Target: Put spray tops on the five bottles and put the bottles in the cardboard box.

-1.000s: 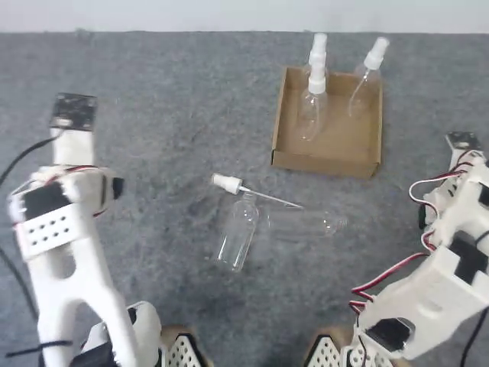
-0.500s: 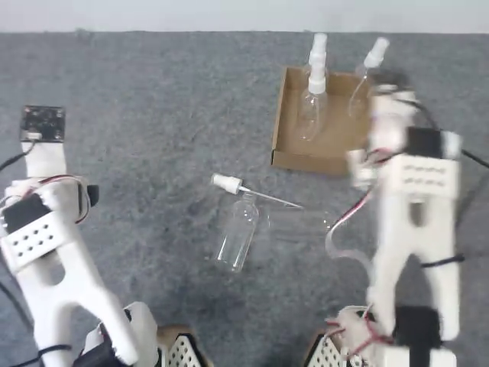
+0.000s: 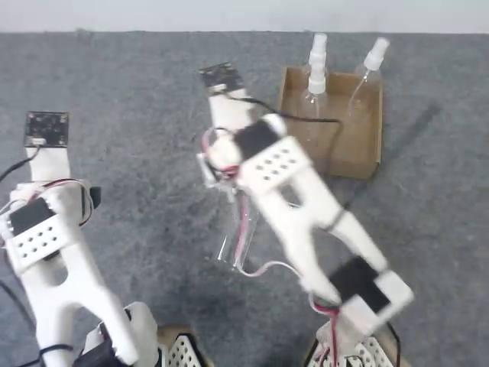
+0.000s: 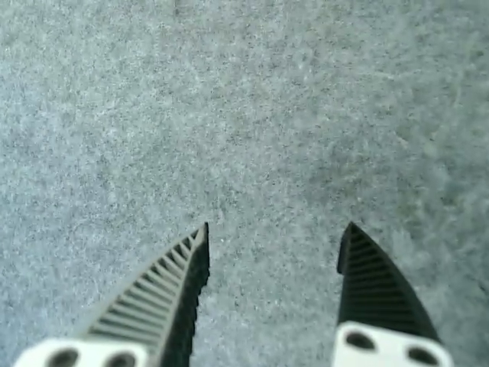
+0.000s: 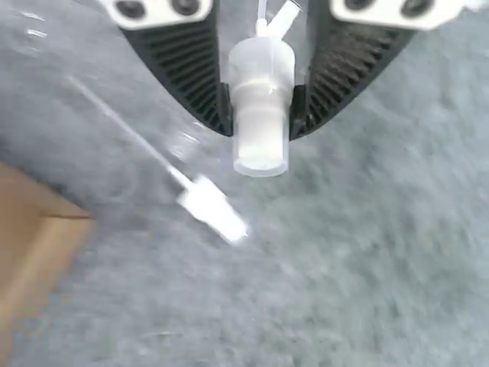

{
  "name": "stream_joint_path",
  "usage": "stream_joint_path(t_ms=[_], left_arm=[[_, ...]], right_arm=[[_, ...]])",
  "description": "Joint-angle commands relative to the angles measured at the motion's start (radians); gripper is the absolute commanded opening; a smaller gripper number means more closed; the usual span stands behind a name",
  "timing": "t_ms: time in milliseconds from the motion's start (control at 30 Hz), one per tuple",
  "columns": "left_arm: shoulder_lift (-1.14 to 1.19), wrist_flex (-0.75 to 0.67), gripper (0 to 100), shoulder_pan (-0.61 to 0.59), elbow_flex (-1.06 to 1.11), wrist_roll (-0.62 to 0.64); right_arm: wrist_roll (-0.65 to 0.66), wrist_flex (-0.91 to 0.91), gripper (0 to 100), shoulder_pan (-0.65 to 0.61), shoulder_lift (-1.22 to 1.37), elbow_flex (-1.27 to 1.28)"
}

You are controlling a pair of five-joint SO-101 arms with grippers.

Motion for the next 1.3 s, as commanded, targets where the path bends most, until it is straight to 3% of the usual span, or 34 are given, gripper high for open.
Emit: stream_joint_path(t_ms=[0, 100, 167, 500, 733, 933, 1100, 1267], left_arm=[[-0.026, -0.046, 25, -0.005, -0.005, -0.006], [-0.026, -0.049, 25, -0.005, -0.005, -0.006], [-0.026, -0.049, 25, -0.005, -0.005, -0.006], [-0.026, -0.049, 25, 0.000, -0.005, -0.006], [-0.026, -0.038, 25, 0.023, -0.005, -0.006], [-0.026, 0.032, 25, 0.110, -0.012, 0.003], [-0.026, 0.031, 25, 0.155, -0.007, 0.049], [-0.026, 0.034, 25, 0.204, -0.004, 0.052]], right_arm=[[-0.201, -0.085, 2.1, -0.056, 0.079, -0.103], [-0.368, -0.119, 7.1, -0.073, 0.160, -0.101], [-0.410, -0.117, 8.9, -0.077, 0.211, -0.101], [-0.407, -0.153, 9.6, -0.082, 0.329, -0.107], [-0.345, -0.013, 17.3, -0.036, 0.153, -0.107], [-0.103, 0.134, 17.8, 0.096, -0.024, -0.103], [-0.104, 0.257, 17.8, 0.308, -0.081, -0.066], [-0.155, 0.183, 17.7, 0.438, -0.130, 0.117]])
